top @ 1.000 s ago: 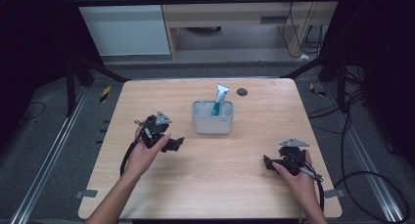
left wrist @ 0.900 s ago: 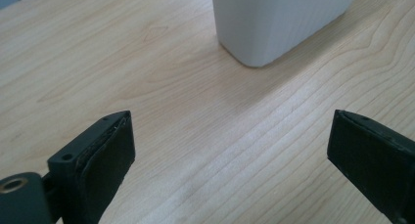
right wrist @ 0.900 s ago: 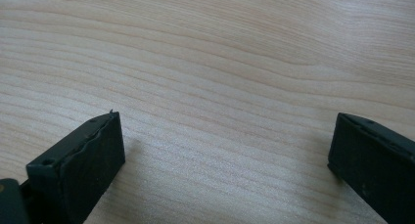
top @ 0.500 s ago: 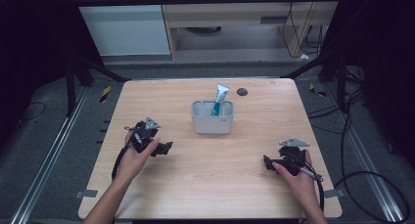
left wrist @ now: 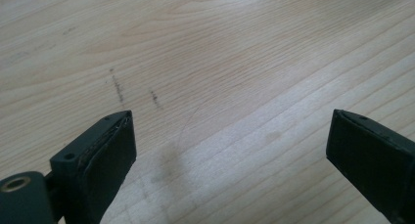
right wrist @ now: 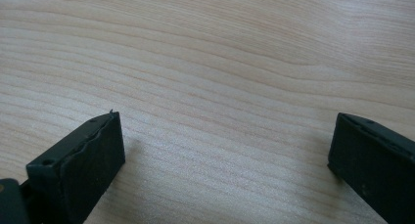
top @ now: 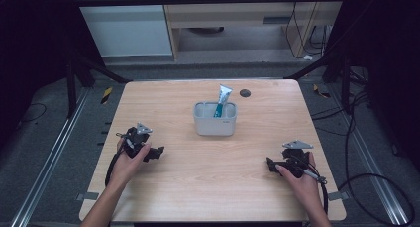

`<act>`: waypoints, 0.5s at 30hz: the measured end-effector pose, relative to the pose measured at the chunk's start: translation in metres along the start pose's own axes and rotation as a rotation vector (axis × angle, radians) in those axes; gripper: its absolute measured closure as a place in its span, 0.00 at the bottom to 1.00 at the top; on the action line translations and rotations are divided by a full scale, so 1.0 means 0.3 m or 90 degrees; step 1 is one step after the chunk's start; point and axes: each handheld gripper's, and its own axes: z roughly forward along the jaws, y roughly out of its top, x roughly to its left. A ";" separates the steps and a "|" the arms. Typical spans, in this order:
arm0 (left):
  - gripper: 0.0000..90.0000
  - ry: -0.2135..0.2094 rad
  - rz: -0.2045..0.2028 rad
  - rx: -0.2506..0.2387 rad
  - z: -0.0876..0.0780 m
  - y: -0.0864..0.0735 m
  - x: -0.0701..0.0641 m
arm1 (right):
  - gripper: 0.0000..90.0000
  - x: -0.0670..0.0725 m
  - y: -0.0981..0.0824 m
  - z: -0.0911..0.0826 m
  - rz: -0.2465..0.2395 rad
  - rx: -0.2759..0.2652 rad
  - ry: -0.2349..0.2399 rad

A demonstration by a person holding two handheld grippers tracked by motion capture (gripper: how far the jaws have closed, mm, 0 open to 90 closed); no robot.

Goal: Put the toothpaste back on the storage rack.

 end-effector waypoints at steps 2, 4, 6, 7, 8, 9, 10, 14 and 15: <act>0.04 0.002 -0.005 0.001 0.002 -0.008 0.008 | 0.01 0.000 0.000 0.000 0.000 0.000 0.000; 0.04 0.003 -0.007 0.005 0.004 -0.015 0.017 | 0.01 0.000 0.000 0.000 0.000 0.000 0.000; 0.04 0.006 -0.012 0.006 0.007 -0.023 0.025 | 0.01 0.000 0.000 0.000 0.000 0.000 0.000; 0.04 0.008 -0.016 0.007 0.009 -0.028 0.030 | 0.01 0.000 0.000 0.000 0.000 0.000 0.000; 0.04 0.009 -0.016 0.008 0.010 -0.032 0.035 | 0.01 0.000 0.000 0.000 0.000 0.000 0.000; 0.04 0.011 -0.016 0.008 0.011 -0.034 0.037 | 0.01 0.000 0.000 0.000 0.000 0.000 0.000; 0.04 0.011 -0.018 0.009 0.012 -0.038 0.041 | 0.01 0.000 0.000 0.000 0.000 0.000 0.000; 0.04 0.014 -0.026 0.011 0.019 -0.051 0.057 | 0.01 0.000 0.000 0.000 0.000 0.000 0.000; 0.04 0.013 -0.028 0.012 0.021 -0.054 0.060 | 0.01 0.000 0.000 0.000 0.000 0.000 0.000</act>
